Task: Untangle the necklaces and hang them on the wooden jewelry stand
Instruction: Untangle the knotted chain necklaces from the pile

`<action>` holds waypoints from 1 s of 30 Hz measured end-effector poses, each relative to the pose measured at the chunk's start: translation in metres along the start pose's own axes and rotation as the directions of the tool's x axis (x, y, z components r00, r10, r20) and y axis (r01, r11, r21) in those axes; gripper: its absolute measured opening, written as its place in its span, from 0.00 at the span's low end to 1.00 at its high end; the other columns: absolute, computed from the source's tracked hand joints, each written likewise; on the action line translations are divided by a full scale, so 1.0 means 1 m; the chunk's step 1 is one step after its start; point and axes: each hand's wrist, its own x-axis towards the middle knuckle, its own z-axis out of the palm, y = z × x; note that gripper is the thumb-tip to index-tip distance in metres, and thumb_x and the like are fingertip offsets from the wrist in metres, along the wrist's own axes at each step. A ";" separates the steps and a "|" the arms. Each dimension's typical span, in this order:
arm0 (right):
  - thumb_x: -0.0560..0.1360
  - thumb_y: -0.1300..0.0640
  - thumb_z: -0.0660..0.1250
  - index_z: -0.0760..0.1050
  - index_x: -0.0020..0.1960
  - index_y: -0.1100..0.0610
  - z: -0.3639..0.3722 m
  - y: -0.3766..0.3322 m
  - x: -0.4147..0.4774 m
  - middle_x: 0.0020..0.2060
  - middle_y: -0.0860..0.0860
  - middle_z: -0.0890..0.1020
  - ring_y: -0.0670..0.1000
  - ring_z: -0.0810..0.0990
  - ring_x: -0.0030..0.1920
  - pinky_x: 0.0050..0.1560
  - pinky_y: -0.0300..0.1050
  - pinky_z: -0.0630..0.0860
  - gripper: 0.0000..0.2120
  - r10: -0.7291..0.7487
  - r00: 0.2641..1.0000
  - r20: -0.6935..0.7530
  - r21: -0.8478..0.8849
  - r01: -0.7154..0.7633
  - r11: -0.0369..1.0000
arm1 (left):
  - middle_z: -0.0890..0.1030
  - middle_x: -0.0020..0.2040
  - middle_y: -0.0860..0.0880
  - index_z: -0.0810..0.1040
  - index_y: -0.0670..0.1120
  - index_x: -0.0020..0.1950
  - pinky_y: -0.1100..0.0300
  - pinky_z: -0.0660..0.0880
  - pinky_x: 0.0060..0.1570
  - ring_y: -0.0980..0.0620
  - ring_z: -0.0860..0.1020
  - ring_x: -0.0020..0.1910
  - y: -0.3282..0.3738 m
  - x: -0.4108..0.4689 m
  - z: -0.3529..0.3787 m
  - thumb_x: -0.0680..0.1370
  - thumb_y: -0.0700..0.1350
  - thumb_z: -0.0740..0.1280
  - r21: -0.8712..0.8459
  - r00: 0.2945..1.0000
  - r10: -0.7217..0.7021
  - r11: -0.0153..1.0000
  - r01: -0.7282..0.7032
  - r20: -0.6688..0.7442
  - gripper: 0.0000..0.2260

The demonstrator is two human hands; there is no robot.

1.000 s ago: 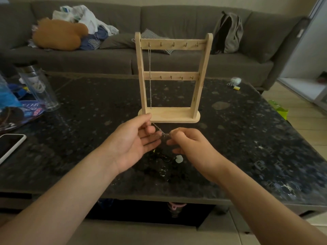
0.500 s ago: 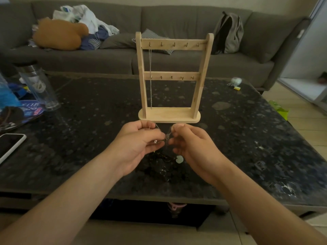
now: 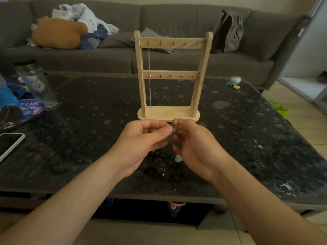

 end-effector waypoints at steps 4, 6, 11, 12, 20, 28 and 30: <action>0.85 0.51 0.65 0.86 0.42 0.50 0.001 0.001 -0.001 0.40 0.46 0.84 0.46 0.79 0.45 0.53 0.47 0.71 0.17 -0.020 1.000 -0.013 -0.049 0.020 0.999 | 0.86 0.55 0.36 0.90 0.45 0.54 0.48 0.85 0.60 0.39 0.86 0.54 -0.002 -0.001 0.001 0.79 0.43 0.76 0.118 1.000 0.012 0.993 -0.014 0.024 0.06; 0.86 0.50 0.64 0.87 0.47 0.51 0.001 0.002 0.000 0.42 0.47 0.84 0.47 0.79 0.46 0.53 0.47 0.71 0.15 -0.037 0.999 -0.004 -0.072 0.036 0.997 | 0.86 0.55 0.35 0.90 0.47 0.54 0.46 0.84 0.62 0.40 0.86 0.53 -0.003 0.000 0.001 0.80 0.43 0.75 0.139 0.999 0.024 0.990 -0.028 0.031 0.05; 0.85 0.56 0.65 0.87 0.59 0.54 -0.003 0.001 0.001 0.49 0.51 0.88 0.51 0.84 0.52 0.57 0.49 0.77 0.12 -0.090 0.996 -0.004 -0.075 0.090 0.993 | 0.85 0.43 0.48 0.90 0.46 0.55 0.51 0.82 0.58 0.53 0.80 0.43 -0.006 0.003 -0.002 0.81 0.43 0.74 0.061 1.000 0.014 0.998 -0.013 -0.023 0.06; 0.84 0.58 0.67 0.87 0.59 0.54 -0.003 0.001 0.001 0.49 0.53 0.89 0.51 0.86 0.52 0.59 0.50 0.78 0.10 -0.109 0.994 -0.015 -0.097 0.107 0.990 | 0.85 0.45 0.47 0.90 0.46 0.56 0.51 0.83 0.59 0.52 0.80 0.44 -0.006 0.004 -0.003 0.82 0.43 0.73 0.043 1.000 0.002 0.999 -0.001 -0.028 0.07; 0.80 0.63 0.75 0.88 0.54 0.55 -0.004 0.007 -0.002 0.45 0.49 0.90 0.46 0.89 0.48 0.50 0.37 0.83 0.06 -0.307 0.949 -0.071 -0.353 0.264 0.898 | 0.88 0.46 0.48 0.89 0.45 0.59 0.53 0.84 0.56 0.52 0.84 0.42 -0.002 0.003 -0.002 0.83 0.44 0.73 -0.017 0.996 -0.085 0.996 0.085 -0.038 0.07; 0.78 0.61 0.77 0.83 0.50 0.47 -0.011 0.009 0.004 0.40 0.46 0.87 0.41 0.87 0.42 0.44 0.33 0.82 0.09 -0.476 0.867 -0.146 -0.651 0.279 0.706 | 0.86 0.52 0.49 0.86 0.48 0.53 0.46 0.82 0.63 0.49 0.85 0.56 -0.002 0.010 -0.003 0.83 0.53 0.72 0.074 0.964 -0.109 0.989 0.131 -0.244 0.10; 0.79 0.62 0.75 0.83 0.52 0.48 -0.010 0.011 0.004 0.41 0.45 0.86 0.41 0.85 0.41 0.43 0.32 0.81 0.09 -0.494 0.864 -0.096 -0.706 0.290 0.646 | 0.86 0.47 0.49 0.86 0.51 0.42 0.46 0.79 0.64 0.49 0.85 0.56 0.000 0.008 -0.002 0.83 0.54 0.71 0.058 0.970 -0.101 0.992 0.116 -0.220 0.12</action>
